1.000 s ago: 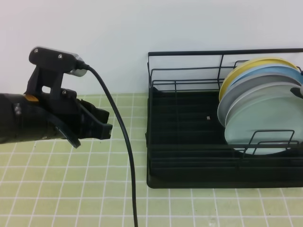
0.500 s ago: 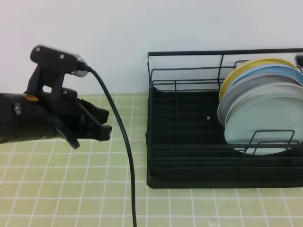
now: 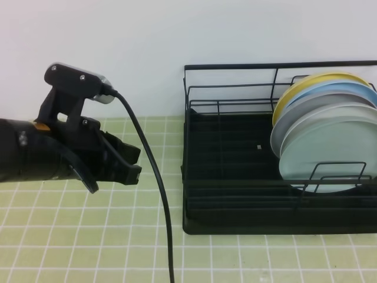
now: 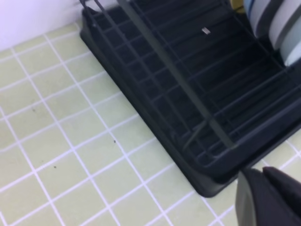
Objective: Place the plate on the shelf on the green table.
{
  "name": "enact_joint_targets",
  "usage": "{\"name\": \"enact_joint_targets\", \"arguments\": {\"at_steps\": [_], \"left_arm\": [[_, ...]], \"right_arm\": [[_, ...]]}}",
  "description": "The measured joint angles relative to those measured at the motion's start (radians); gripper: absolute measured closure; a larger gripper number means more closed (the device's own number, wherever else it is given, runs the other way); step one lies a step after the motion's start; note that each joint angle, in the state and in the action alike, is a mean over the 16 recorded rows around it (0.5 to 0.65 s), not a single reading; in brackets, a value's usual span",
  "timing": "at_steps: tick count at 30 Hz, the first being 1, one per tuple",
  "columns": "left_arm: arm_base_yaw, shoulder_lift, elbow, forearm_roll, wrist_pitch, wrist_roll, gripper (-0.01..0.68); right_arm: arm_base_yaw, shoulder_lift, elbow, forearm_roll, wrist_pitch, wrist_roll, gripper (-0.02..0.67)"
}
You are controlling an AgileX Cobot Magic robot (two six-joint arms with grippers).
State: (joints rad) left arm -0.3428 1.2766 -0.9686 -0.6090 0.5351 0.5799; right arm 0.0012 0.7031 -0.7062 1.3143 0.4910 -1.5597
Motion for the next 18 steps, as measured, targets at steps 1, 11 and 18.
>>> {"name": "enact_joint_targets", "arguments": {"at_steps": [1, 11, 18], "left_arm": [[0.0, 0.0, 0.0, -0.001, 0.004, 0.0, 0.675], [0.0, 0.0, 0.0, -0.007, 0.025, 0.006, 0.675], [0.0, 0.0, 0.0, -0.008, 0.028, 0.012, 0.675]], "right_arm": [[0.0, -0.041, 0.032, -0.015, -0.001, 0.024, 0.648], [0.0, -0.402, 0.353, -0.176, -0.026, 0.253, 0.651], [0.0, -0.524, 0.442, -0.209, -0.024, 0.309, 0.651]]}}
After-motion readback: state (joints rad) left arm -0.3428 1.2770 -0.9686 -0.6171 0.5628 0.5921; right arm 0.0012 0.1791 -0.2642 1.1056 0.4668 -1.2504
